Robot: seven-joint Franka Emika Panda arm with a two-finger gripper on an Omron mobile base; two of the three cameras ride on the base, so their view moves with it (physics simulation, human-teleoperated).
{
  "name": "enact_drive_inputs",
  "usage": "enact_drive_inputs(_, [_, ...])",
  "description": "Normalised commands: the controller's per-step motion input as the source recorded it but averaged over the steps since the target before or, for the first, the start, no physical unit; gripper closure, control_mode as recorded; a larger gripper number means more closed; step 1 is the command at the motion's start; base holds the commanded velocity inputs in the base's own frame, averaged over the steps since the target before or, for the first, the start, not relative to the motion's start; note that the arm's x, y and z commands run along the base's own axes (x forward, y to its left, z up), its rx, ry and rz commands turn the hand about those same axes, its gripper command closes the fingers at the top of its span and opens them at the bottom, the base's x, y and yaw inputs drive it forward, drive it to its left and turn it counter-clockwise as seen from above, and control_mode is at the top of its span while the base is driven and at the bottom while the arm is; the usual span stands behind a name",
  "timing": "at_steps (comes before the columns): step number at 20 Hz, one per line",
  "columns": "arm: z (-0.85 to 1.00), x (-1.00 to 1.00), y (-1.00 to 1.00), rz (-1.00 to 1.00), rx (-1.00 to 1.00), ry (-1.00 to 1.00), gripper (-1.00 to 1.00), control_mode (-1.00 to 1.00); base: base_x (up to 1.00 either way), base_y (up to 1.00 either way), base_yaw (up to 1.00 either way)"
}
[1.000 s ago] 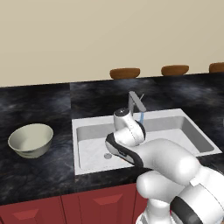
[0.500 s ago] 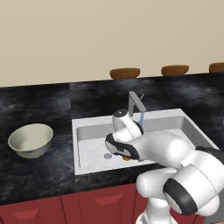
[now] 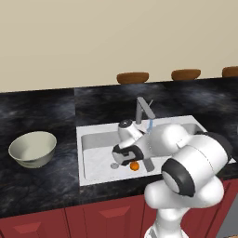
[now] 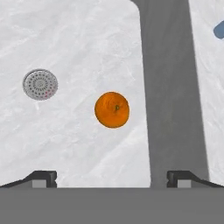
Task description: Pick the potatos from the sink and place them in one bowl. Place the tangerine in the other bowl. Then turn off the sink faucet.
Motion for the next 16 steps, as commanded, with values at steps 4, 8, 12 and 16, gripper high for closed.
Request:
enact_drive_inputs(4, [-0.18,0.25,-0.03,0.00,-0.04,0.08,-1.00,-1.00,0.00,0.00,0.00])
enact_drive_inputs(8, [-0.24,0.36,0.00,0.00,-0.03,0.06,-1.00,-1.00,0.00,0.00,0.00])
enact_drive_inputs(12, [-0.39,0.38,0.00,0.00,-0.05,0.04,-1.00,-1.00,0.00,0.00,0.00])
enact_drive_inputs(16, [-0.42,0.37,0.00,0.00,-0.05,0.02,-1.00,-1.00,0.00,0.00,0.00])
